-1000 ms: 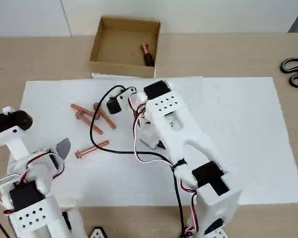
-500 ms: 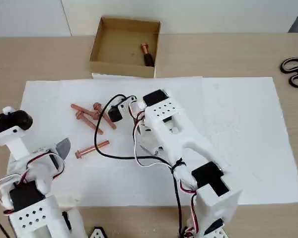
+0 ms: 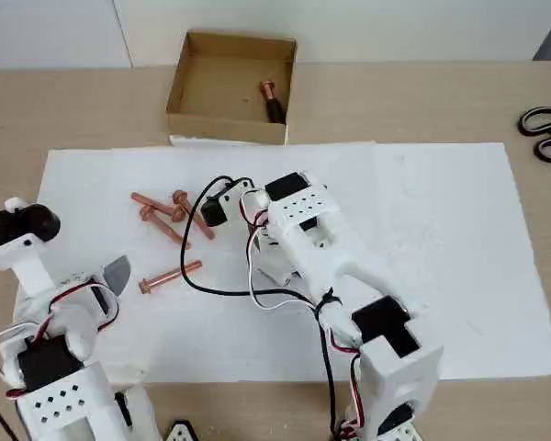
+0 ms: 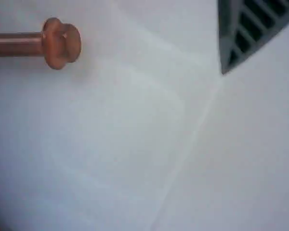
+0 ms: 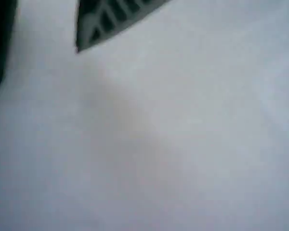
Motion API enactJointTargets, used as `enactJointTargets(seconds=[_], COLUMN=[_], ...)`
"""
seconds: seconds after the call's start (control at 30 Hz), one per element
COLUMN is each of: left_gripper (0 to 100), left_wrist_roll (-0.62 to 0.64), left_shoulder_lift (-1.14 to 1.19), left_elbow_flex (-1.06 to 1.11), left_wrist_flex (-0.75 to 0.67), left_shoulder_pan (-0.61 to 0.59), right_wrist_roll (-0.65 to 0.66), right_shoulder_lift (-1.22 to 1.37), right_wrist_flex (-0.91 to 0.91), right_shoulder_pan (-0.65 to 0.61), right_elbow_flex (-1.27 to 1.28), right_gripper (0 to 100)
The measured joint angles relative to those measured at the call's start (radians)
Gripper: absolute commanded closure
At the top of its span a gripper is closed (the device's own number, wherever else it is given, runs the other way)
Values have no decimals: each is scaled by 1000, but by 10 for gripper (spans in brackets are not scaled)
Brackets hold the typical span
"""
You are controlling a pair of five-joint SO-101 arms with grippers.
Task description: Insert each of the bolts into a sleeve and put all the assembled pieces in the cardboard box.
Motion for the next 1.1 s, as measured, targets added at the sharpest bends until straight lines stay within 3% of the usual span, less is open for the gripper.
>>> enactJointTargets(seconds=[0.1,0.3,0.57,0.73,0.97,1.1], left_gripper=[669,669,669,669,670,700], left_wrist_roll=[0,0,0,-5,-89,-89], left_shoulder_lift=[0,0,0,0,14,143], left_elbow_flex=[0,0,0,-2,-114,-204], left_wrist_flex=[0,0,0,0,54,86], left_shoulder_pan=[0,0,0,0,11,75], right_wrist_roll=[0,-2,-2,-2,-2,-2], right_shoulder_lift=[28,40,41,2,-187,-285], right_wrist_flex=[-6,-20,-18,81,230,249], right_shoulder_pan=[0,8,15,15,54,83], right_elbow_flex=[-9,-12,-15,-63,-160,-163], right_gripper=[828,997,992,993,994,995])
